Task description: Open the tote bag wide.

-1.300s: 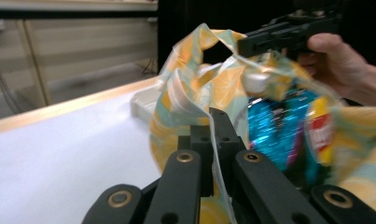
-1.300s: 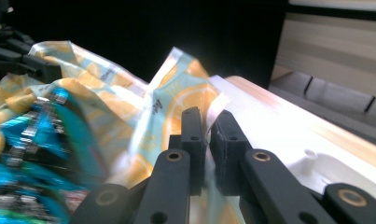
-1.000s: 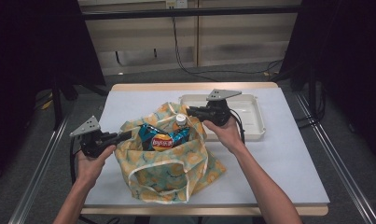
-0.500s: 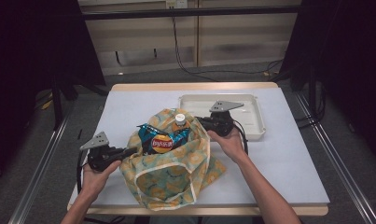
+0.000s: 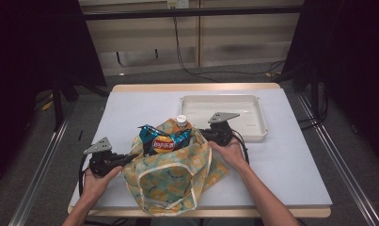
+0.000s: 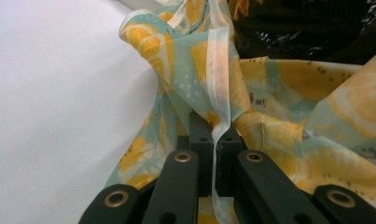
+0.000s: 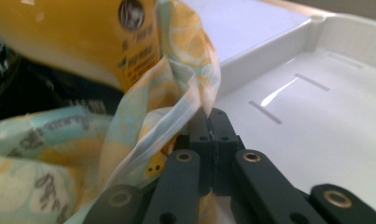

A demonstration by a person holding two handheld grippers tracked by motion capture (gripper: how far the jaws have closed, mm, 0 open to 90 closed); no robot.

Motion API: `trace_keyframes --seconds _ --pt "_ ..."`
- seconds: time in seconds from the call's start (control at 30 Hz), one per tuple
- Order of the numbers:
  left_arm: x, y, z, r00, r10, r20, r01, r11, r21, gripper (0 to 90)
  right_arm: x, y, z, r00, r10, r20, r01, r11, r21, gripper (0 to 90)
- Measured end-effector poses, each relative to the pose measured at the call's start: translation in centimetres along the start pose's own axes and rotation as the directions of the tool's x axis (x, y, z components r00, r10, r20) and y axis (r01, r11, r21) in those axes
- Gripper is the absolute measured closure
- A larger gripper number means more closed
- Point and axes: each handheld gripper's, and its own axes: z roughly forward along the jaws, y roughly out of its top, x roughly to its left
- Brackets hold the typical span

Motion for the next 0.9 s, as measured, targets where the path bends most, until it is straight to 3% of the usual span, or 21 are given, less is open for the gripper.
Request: trace_keyframes --seconds 0.23,0.33,0.4,0.43,0.53,0.57,0.6,0.63,0.7,0.77,0.9 --pt "0.1 -0.5 0.3 0.9998 -0.009 -0.017 0.010 0.9992 0.037 86.4 0.3 -0.2 0.2 0.9997 -0.025 0.008 0.024 0.999 0.037 89.0" --pt "0.2 -0.6 0.0 0.9993 -0.022 -0.030 0.022 0.9994 0.025 75.7 0.1 -0.4 0.2 0.9997 -0.019 0.013 0.019 0.999 0.044 85.0" --pt "0.0 -0.5 -0.5 0.9993 -0.024 -0.028 0.024 0.9997 -0.005 69.9 0.2 -0.2 -0.2 0.9997 -0.014 0.019 0.013 0.999 0.041 77.2" --pt "-0.2 -0.4 -0.8 0.9993 -0.021 -0.032 0.020 0.9996 -0.019 67.1 0.3 0.0 -0.5 0.9993 -0.019 0.033 0.018 0.999 0.029 68.7" --pt "-0.8 -0.2 -1.7 0.9993 -0.017 -0.033 0.015 0.9975 -0.069 61.9 0.5 1.0 -2.2 0.9987 -0.013 0.050 0.014 1.000 -0.015 60.3" --pt "-1.3 0.0 -2.5 0.9995 -0.007 -0.031 0.004 0.9951 -0.099 59.4 0.7 1.5 -3.5 0.9988 -0.012 0.048 0.014 0.999 -0.050 57.8" --pt "-1.3 0.0 -2.5 0.9995 -0.007 -0.031 0.004 0.9951 -0.099 58.4 0.7 1.5 -3.5 0.9988 -0.012 0.048 0.014 0.999 -0.050 57.8" --pt "-1.6 0.0 -3.0 0.9993 0.000 -0.037 -0.004 0.9935 -0.113 58.4 1.1 1.9 -4.9 0.9984 -0.015 0.054 0.019 0.997 -0.079 55.9" --pt "-2.1 0.2 -3.7 0.9992 0.011 -0.038 -0.017 0.9899 -0.141 58.4 1.3 2.0 -5.6 0.9983 -0.014 0.056 0.019 0.995 -0.093 55.4" --pt "-2.7 0.3 -4.3 0.9990 0.024 -0.036 -0.030 0.9865 -0.161 58.4 2.2 2.2 -7.5 0.9990 -0.024 0.038 0.029 0.992 -0.119 54.6" --pt "-4.4 1.1 -4.8 0.9969 0.075 -0.026 -0.078 0.9802 -0.182 58.5 3.4 2.5 -9.0 0.9990 -0.045 0.005 0.045 0.990 -0.135 55.1"
